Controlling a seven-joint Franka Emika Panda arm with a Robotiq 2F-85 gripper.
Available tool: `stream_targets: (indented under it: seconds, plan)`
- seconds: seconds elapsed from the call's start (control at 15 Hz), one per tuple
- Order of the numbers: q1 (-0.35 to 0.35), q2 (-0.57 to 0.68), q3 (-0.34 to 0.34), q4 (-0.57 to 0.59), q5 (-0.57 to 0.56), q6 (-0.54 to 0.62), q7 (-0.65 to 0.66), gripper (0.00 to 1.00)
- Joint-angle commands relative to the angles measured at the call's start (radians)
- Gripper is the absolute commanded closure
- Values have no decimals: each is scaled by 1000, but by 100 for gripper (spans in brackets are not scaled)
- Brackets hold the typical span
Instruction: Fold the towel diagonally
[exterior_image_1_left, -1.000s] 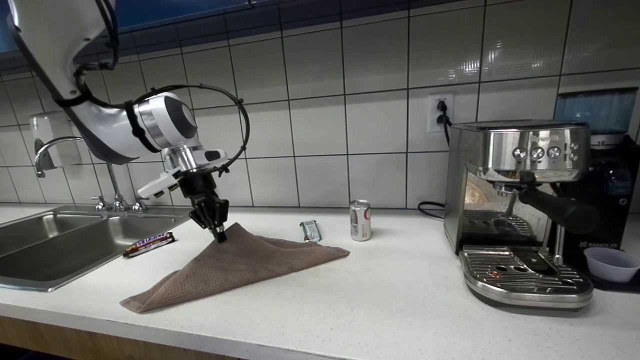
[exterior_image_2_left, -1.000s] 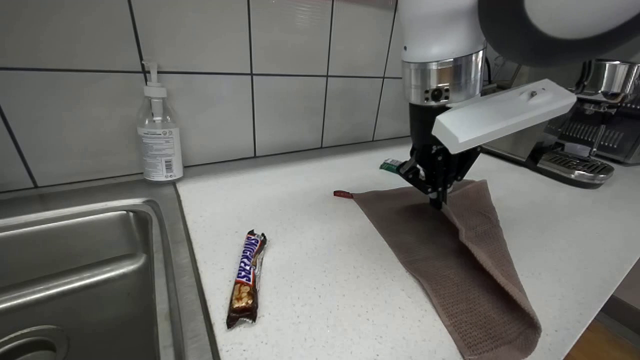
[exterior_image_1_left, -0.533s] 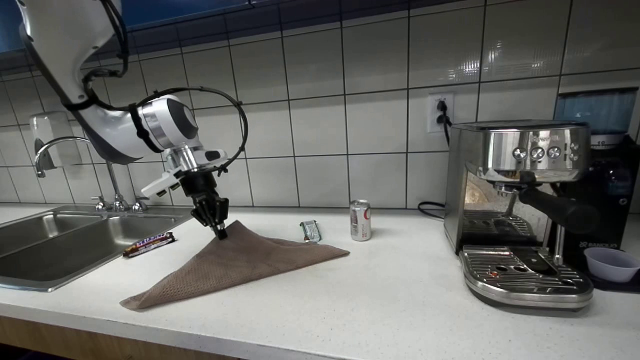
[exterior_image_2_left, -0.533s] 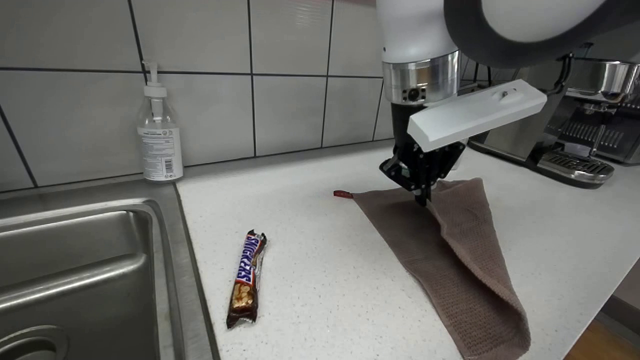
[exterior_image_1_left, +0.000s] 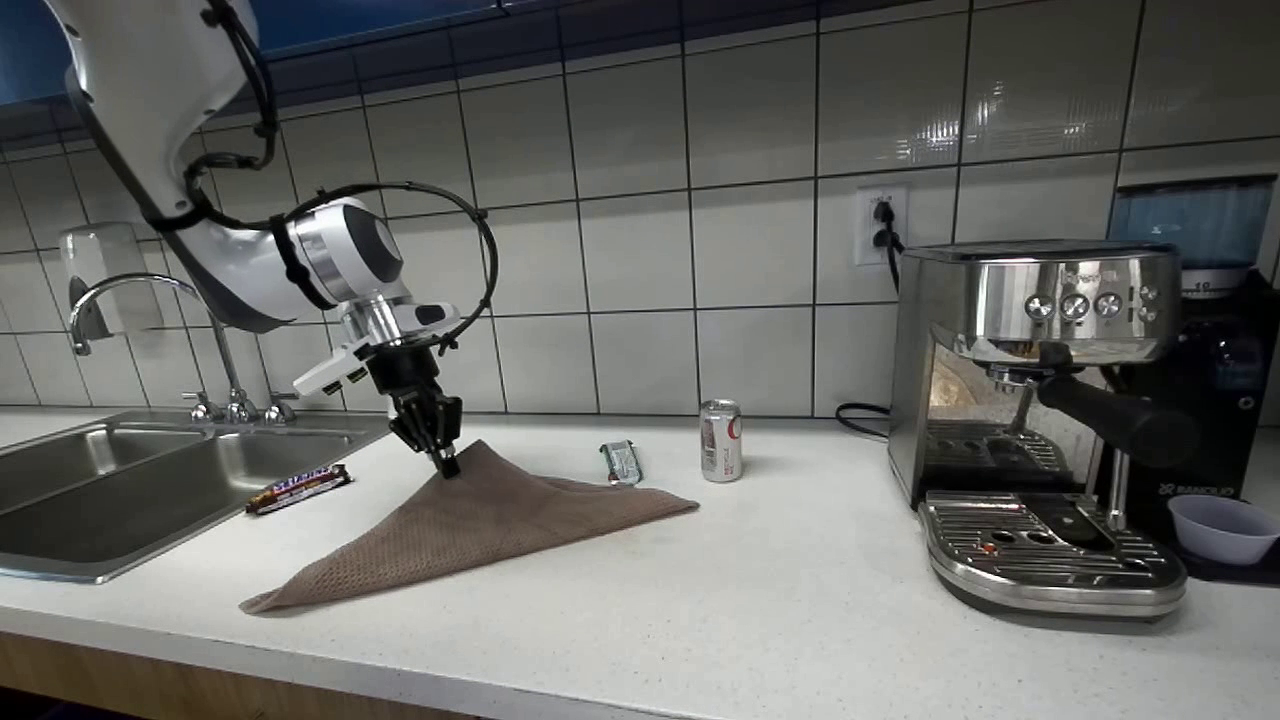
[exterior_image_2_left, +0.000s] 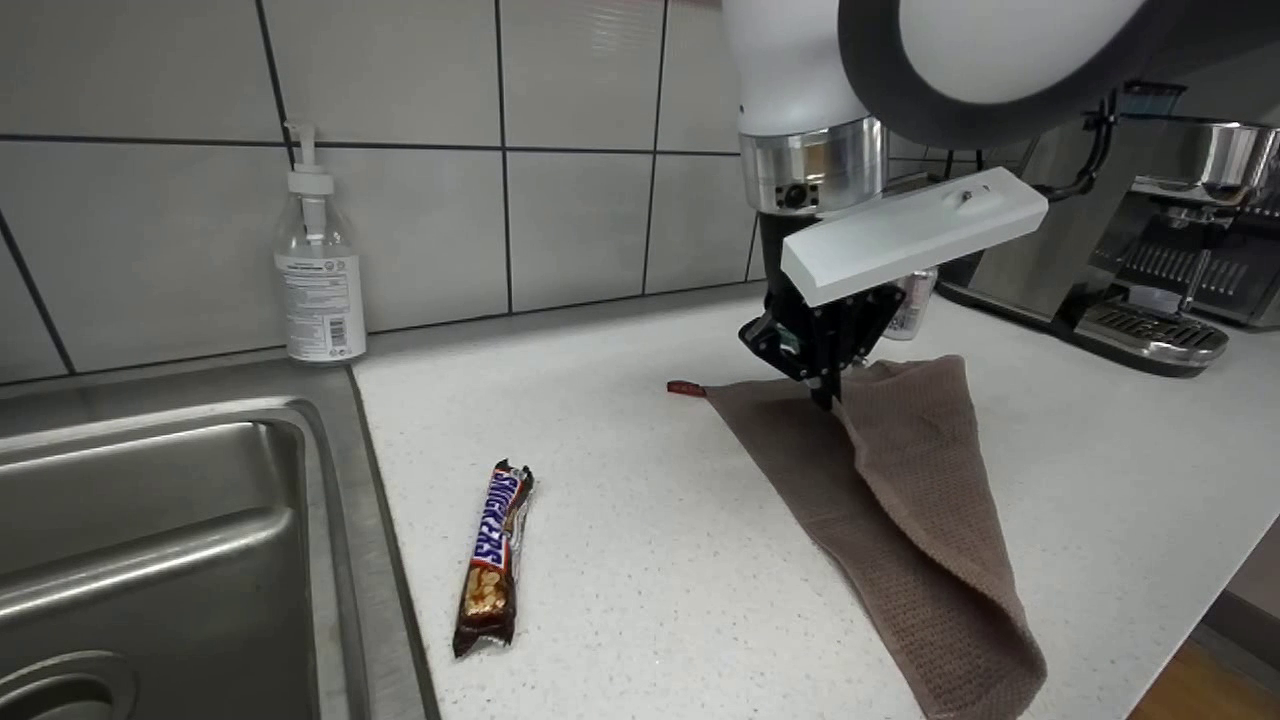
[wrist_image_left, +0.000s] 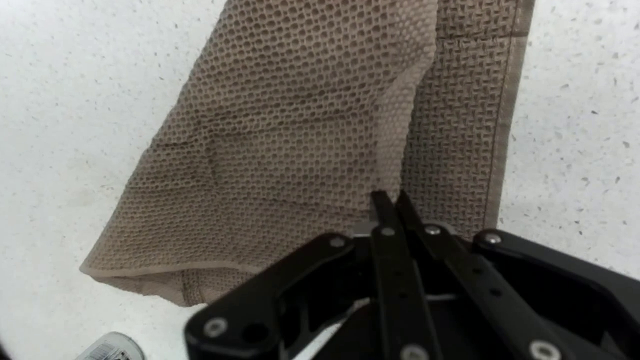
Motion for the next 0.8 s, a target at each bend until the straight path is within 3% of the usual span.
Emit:
stream_targets:
  seconds: [0.0, 0.73]
  plan:
    - [22, 30, -15, 57, 19, -48, 23, 99]
    - [29, 63, -14, 110, 63, -53, 15, 99]
